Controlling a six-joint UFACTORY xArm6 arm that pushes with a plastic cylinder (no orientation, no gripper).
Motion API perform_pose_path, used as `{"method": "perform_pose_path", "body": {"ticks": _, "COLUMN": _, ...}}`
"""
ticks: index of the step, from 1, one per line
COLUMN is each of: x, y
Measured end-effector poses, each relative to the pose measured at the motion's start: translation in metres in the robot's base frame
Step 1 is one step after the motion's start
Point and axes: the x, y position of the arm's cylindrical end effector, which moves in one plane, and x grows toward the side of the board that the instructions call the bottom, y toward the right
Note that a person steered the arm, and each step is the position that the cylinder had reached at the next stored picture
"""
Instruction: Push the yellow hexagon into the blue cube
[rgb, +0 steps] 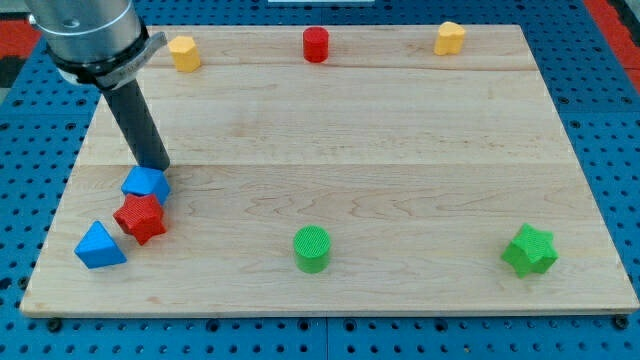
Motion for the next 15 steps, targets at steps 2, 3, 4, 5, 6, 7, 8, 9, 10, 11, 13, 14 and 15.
{"method": "perform_pose_path", "body": {"ticks": 2, "x": -0.083, "y": 0.057}}
{"method": "perform_pose_path", "body": {"ticks": 3, "x": -0.135, "y": 0.076}}
{"method": "perform_pose_path", "body": {"ticks": 4, "x": -0.179, "y": 0.079}}
{"method": "perform_pose_path", "body": {"ticks": 5, "x": -0.218, "y": 0.046}}
{"method": "perform_pose_path", "body": {"ticks": 6, "x": -0.234, "y": 0.005}}
{"method": "perform_pose_path", "body": {"ticks": 7, "x": -0.234, "y": -0.022}}
{"method": "perform_pose_path", "body": {"ticks": 8, "x": -0.195, "y": -0.005}}
{"method": "perform_pose_path", "body": {"ticks": 9, "x": -0.142, "y": 0.015}}
{"method": "perform_pose_path", "body": {"ticks": 10, "x": -0.122, "y": 0.054}}
{"method": "perform_pose_path", "body": {"ticks": 11, "x": -0.117, "y": 0.064}}
{"method": "perform_pose_path", "body": {"ticks": 13, "x": -0.028, "y": 0.061}}
{"method": "perform_pose_path", "body": {"ticks": 14, "x": -0.01, "y": 0.04}}
{"method": "perform_pose_path", "body": {"ticks": 15, "x": -0.024, "y": 0.077}}
